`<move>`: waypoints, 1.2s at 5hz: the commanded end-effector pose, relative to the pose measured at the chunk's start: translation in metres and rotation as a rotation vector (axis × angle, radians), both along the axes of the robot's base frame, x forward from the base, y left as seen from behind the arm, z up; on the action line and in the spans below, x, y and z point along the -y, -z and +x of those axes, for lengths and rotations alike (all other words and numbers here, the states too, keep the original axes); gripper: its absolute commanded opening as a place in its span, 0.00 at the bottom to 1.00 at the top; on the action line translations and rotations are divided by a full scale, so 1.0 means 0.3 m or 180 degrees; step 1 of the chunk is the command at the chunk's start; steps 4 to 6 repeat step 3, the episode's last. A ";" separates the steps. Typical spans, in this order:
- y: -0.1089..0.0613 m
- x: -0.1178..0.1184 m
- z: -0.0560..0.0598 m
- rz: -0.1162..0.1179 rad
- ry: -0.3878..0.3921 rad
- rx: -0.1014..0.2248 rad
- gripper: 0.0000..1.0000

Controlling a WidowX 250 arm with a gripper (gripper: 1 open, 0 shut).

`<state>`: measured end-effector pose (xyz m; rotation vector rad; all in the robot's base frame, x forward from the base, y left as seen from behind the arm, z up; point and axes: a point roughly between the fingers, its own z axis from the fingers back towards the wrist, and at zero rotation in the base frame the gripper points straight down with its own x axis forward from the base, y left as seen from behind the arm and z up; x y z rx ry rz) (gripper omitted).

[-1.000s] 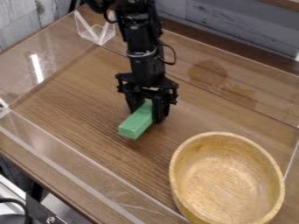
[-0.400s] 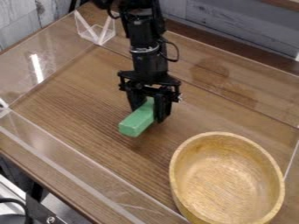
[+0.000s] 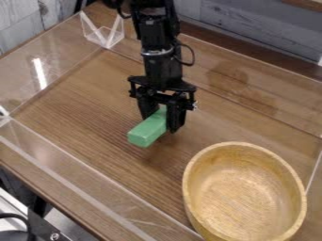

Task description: Remove the green block from inside the brown bowl and put it on the table

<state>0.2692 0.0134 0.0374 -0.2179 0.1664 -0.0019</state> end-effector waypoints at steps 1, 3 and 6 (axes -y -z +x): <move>-0.083 0.005 0.037 0.0033 0.0087 0.0262 0.00; -0.106 0.010 0.034 0.0022 0.0170 0.0266 0.00; -0.106 0.010 0.034 0.0022 0.0170 0.0266 0.00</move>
